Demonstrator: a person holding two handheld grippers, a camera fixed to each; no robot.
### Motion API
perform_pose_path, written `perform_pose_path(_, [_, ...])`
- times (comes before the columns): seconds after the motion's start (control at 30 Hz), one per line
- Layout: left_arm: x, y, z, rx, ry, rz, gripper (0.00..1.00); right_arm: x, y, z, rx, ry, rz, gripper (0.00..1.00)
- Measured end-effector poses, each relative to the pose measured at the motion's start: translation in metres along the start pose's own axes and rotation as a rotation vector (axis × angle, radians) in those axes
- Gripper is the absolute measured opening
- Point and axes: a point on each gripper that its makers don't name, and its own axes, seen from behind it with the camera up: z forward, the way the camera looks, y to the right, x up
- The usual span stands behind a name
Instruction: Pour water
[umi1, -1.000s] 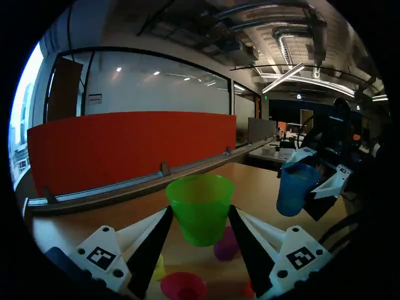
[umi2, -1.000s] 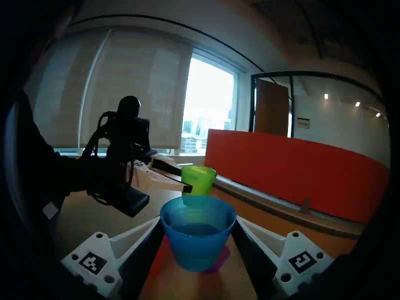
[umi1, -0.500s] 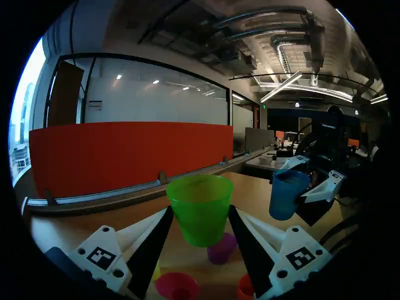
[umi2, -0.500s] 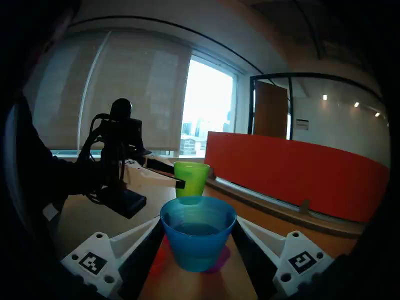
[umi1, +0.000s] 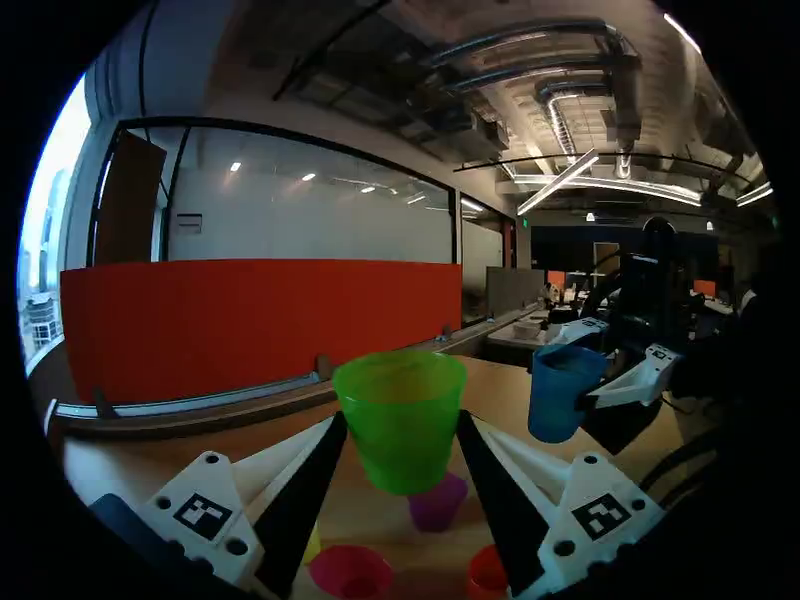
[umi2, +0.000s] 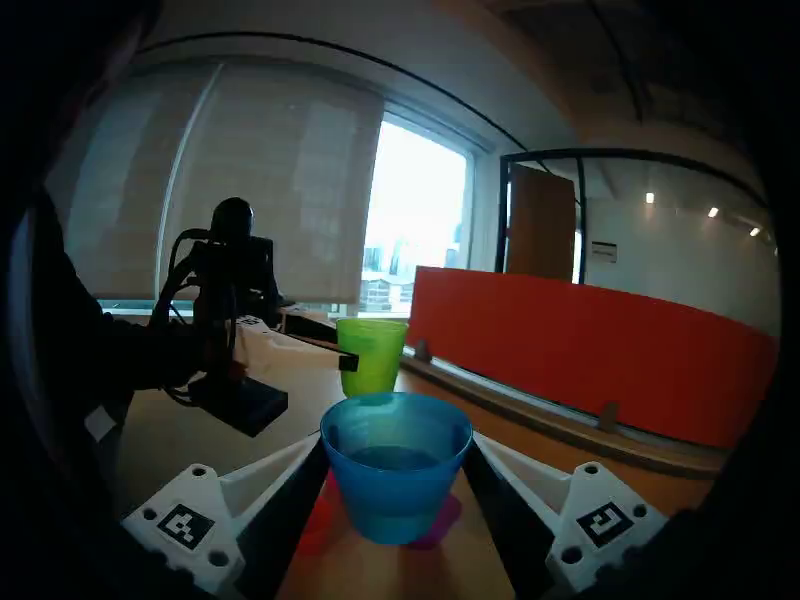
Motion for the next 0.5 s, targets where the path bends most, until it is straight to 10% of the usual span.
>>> perform_pose_path(0.5, [0.004, 0.013, -0.011, -0.042, 0.027, 0.037, 0.8, 0.002, 0.0, -0.002, 0.0, 0.003, -0.004, 0.9])
